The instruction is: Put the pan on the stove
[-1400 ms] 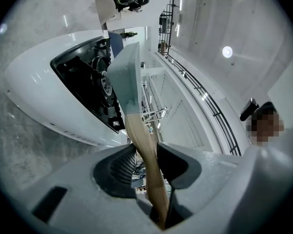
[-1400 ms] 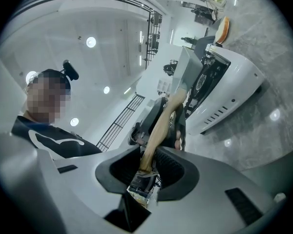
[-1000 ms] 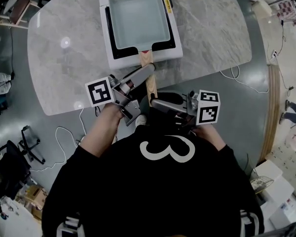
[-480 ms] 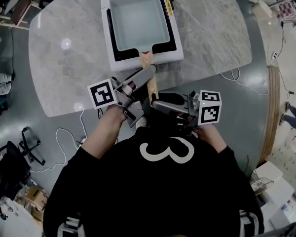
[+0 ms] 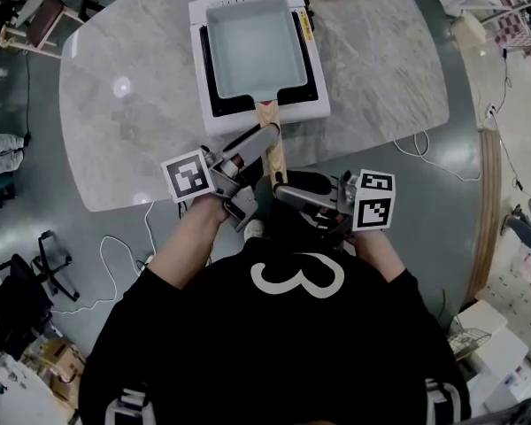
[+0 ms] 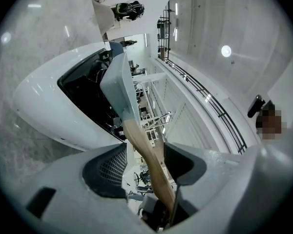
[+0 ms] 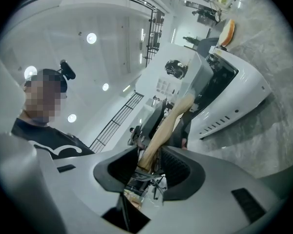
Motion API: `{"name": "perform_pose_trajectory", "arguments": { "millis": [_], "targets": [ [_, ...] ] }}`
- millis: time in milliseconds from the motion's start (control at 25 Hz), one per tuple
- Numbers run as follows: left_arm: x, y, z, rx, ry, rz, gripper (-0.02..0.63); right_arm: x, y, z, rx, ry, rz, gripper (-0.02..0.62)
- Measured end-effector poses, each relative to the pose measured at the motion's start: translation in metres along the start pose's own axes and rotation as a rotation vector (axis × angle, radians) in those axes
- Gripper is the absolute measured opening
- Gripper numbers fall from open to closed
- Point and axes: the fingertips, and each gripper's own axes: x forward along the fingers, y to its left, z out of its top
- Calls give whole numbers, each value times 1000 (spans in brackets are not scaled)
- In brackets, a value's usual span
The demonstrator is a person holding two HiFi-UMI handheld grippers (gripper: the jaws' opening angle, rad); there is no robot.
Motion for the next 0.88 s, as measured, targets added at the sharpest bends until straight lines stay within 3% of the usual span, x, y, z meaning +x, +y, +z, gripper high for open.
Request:
{"name": "perform_pose_trajectory", "arguments": {
  "millis": [360,560,880],
  "targets": [
    [-22,-6,7,119,-31,44,232,-19,-6,41,-218,-158,-199,146],
    [-49,-29,5,266,-28,63,230,-24,19,49,-320,-195,-236,141],
    [-84,-81,-21,464,23,14,167,-19,57,31,-432,-205,-264,64]
  ]
}}
